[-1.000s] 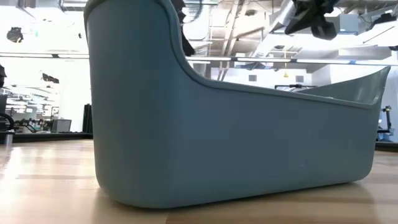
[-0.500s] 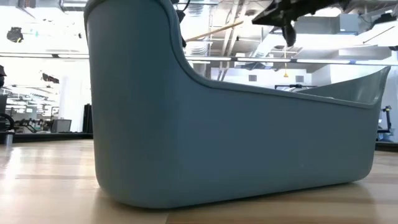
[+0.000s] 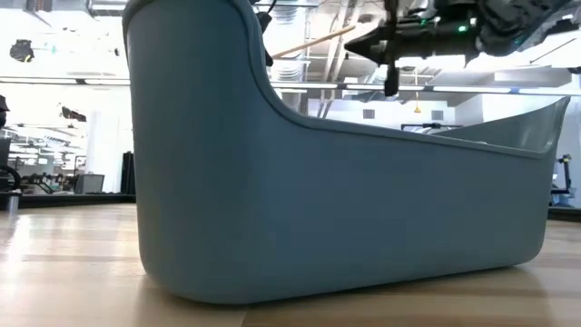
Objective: Pick & Place Kitchen Items
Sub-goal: Put the wooden slotted spatula into the top right transparent bin
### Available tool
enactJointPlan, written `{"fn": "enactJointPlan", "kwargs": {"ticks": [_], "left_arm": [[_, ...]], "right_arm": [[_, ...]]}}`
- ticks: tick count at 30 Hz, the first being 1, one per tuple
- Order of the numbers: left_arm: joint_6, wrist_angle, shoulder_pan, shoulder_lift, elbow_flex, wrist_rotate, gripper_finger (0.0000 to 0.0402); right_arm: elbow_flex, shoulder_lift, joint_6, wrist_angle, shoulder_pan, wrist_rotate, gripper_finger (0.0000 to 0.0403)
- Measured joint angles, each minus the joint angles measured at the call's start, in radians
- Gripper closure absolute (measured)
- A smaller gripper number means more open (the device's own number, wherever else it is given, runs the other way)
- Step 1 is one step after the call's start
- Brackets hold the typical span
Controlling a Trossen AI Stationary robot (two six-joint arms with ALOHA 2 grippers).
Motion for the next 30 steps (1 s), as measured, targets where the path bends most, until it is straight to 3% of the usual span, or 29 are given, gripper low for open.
{"fn": "enactJointPlan", "kwargs": {"ticks": [6, 20, 25, 30], "left_arm": [[0.000, 0.002, 0.000, 0.000, 0.000, 0.000, 0.0344], [0.000, 0.002, 0.000, 0.000, 0.000, 0.006, 0.0344], [0.000, 0.001, 0.000, 0.000, 0.000, 0.006, 0.0343], [0.000, 0.001, 0.000, 0.000, 0.000, 0.006, 0.0343]], "right_arm": [[0.065, 0.129, 0.003, 0.137, -0.001, 0.001, 0.0374], [0.303, 0.340, 0.055, 0.143, -0.014, 0.001, 0.0172], [0.356, 0.386, 0.055, 0.145, -0.028, 0.001, 0.0178], [0.369, 0.388, 0.055, 0.145, -0.046, 0.001, 0.0248]]}}
